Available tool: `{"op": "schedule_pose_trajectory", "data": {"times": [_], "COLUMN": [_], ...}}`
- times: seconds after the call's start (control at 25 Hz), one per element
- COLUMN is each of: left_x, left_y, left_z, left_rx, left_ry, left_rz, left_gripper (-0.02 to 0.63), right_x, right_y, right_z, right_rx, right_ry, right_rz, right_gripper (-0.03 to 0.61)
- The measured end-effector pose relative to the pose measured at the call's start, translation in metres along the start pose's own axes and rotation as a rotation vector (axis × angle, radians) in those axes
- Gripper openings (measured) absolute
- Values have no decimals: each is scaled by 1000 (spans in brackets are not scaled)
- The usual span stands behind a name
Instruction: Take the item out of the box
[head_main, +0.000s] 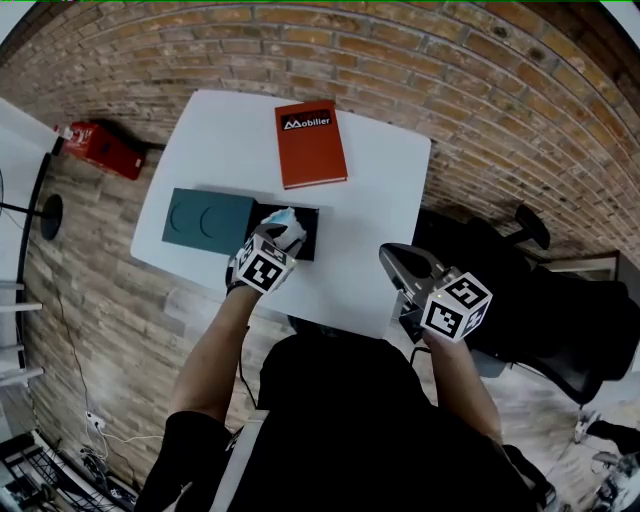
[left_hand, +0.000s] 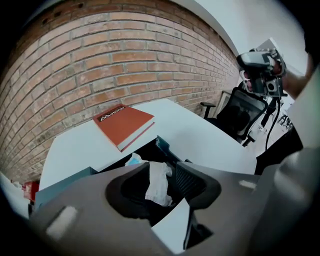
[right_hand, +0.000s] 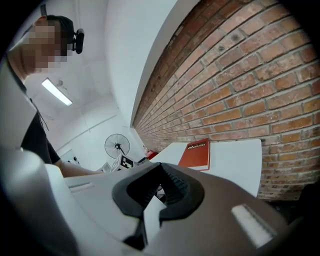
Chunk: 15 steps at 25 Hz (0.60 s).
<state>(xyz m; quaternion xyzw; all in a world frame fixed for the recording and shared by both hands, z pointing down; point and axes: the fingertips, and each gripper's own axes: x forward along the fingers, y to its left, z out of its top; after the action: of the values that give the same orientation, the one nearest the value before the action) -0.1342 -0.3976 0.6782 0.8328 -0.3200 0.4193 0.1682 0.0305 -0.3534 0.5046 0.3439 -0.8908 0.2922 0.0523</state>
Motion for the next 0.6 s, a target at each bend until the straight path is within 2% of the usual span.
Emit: {"op": "schedule_pose_trajectory", "data": {"times": [0.24, 0.6], "left_x": [21, 39], "left_y": [5, 0], "left_z": [-11, -29], "left_rx": [76, 139], "left_ry": [87, 213], "left_rz": [22, -19], "left_gripper": [169, 170], "right_x": [-10, -23], "right_y": [-5, -6], "right_z": [8, 20], "right_rx": [-16, -103], "right_ry": [-20, -19], "right_rz": [-15, -66], "right_gripper": [0, 0]}}
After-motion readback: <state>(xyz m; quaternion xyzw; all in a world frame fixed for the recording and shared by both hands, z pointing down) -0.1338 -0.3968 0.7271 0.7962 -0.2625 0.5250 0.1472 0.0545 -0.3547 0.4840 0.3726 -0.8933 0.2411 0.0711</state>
